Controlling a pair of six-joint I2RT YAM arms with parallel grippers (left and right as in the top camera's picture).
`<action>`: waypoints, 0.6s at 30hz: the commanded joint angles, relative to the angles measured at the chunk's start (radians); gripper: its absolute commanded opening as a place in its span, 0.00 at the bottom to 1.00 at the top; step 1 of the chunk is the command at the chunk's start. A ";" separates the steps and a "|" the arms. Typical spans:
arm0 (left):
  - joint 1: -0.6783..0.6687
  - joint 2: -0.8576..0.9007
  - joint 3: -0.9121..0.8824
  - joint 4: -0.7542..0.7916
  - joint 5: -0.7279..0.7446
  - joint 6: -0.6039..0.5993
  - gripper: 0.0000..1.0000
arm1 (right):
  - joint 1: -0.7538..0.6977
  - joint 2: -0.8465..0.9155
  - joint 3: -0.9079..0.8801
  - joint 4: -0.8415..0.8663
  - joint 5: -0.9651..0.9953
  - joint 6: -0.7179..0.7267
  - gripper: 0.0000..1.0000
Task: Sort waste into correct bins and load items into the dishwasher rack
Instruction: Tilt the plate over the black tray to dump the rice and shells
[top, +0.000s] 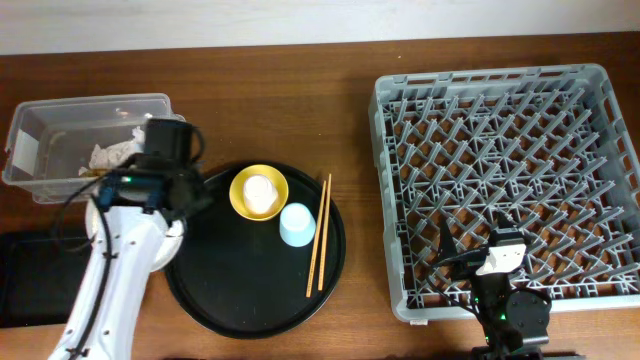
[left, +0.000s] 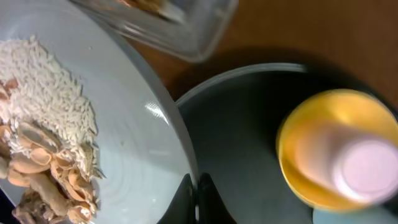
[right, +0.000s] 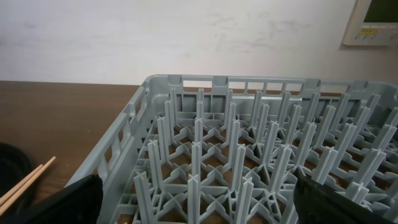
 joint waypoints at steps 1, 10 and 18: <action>0.113 -0.021 0.026 0.059 0.023 0.031 0.01 | -0.006 -0.005 -0.005 -0.005 0.012 -0.003 0.98; 0.348 -0.021 0.026 0.238 0.111 0.030 0.01 | -0.006 -0.005 -0.005 -0.005 0.012 -0.003 0.98; 0.606 -0.021 0.026 0.344 0.405 -0.060 0.01 | -0.006 -0.005 -0.005 -0.005 0.012 -0.003 0.99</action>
